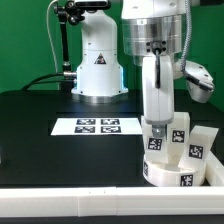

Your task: Assemble stool

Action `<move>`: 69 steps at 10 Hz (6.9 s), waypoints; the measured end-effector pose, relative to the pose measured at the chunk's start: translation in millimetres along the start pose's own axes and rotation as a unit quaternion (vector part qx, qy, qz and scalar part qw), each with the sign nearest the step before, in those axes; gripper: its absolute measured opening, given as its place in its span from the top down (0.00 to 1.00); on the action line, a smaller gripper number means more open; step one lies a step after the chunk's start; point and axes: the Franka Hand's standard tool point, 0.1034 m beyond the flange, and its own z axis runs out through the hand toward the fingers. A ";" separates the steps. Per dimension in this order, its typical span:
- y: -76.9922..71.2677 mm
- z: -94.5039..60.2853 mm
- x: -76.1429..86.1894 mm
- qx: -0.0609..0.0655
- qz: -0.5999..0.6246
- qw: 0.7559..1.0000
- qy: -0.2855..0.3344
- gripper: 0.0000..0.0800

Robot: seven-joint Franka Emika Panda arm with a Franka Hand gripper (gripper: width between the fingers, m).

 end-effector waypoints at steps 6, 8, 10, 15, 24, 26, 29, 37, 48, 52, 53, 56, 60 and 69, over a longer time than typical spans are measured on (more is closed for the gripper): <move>-2.4 -1.5 1.4 0.005 0.153 0.988 -0.021 0.58; -3.3 -1.2 2.4 0.005 0.161 0.987 -0.028 0.58; -3.5 -0.8 2.5 0.005 0.149 0.988 -0.028 0.58; -7.2 -17.9 0.5 0.012 0.078 0.996 -0.037 0.19; -7.3 -23.8 0.4 0.013 -0.313 0.950 -0.003 0.19; -9.1 -29.6 -2.0 0.016 -0.376 0.927 0.002 0.19; -9.3 -27.1 1.5 0.013 -0.477 0.879 0.004 0.19; -13.4 -23.0 5.7 0.017 -0.818 0.575 0.015 0.19; -9.9 -16.5 8.3 -0.032 -0.978 0.202 0.038 0.19; -7.7 -15.3 5.5 -0.033 -0.974 0.221 0.038 0.19; -7.0 -14.8 4.2 -0.033 -0.973 0.224 0.037 0.19; -1.8 -9.2 5.6 -0.036 -0.972 0.230 0.033 0.19; -0.4 -1.4 9.4 -0.041 -0.969 0.240 0.029 0.34; -0.9 0.3 10.4 -0.036 -0.922 0.383 0.035 0.58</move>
Offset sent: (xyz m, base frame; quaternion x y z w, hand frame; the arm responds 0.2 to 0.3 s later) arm -0.0047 0.0016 -0.0020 -0.0354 -0.0010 0.2358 0.9712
